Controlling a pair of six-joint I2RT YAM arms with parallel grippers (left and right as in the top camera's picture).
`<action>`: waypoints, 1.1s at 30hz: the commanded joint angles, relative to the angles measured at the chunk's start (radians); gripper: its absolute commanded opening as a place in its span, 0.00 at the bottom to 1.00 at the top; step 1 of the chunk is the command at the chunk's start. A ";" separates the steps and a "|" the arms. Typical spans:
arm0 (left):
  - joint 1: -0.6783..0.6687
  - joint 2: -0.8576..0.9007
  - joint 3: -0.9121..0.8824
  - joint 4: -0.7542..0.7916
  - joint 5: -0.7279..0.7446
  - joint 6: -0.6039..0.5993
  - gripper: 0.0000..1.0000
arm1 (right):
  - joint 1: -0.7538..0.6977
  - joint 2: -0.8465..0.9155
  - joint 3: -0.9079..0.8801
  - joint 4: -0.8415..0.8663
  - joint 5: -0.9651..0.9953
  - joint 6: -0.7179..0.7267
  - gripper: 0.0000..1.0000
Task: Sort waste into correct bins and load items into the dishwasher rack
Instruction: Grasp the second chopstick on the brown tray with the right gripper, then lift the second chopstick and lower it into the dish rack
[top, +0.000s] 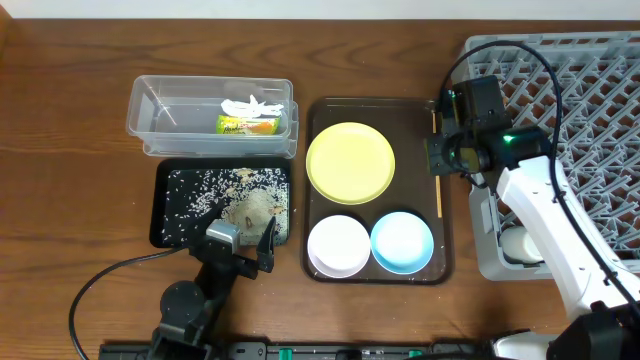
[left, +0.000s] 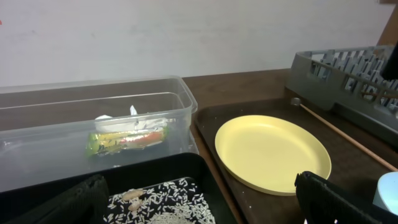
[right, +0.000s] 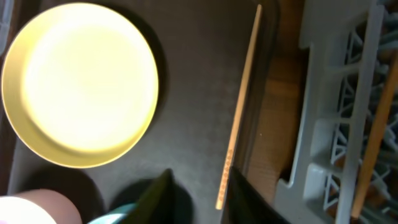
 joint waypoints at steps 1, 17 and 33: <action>0.000 -0.005 -0.017 -0.034 0.011 0.006 0.97 | -0.003 -0.004 0.002 -0.031 0.057 0.148 0.15; 0.000 -0.005 -0.017 -0.034 0.011 0.006 0.97 | 0.066 0.010 0.002 -0.089 0.170 0.240 0.28; 0.000 -0.005 -0.017 -0.034 0.011 0.006 0.97 | -0.208 0.003 0.003 -0.073 0.085 0.360 0.47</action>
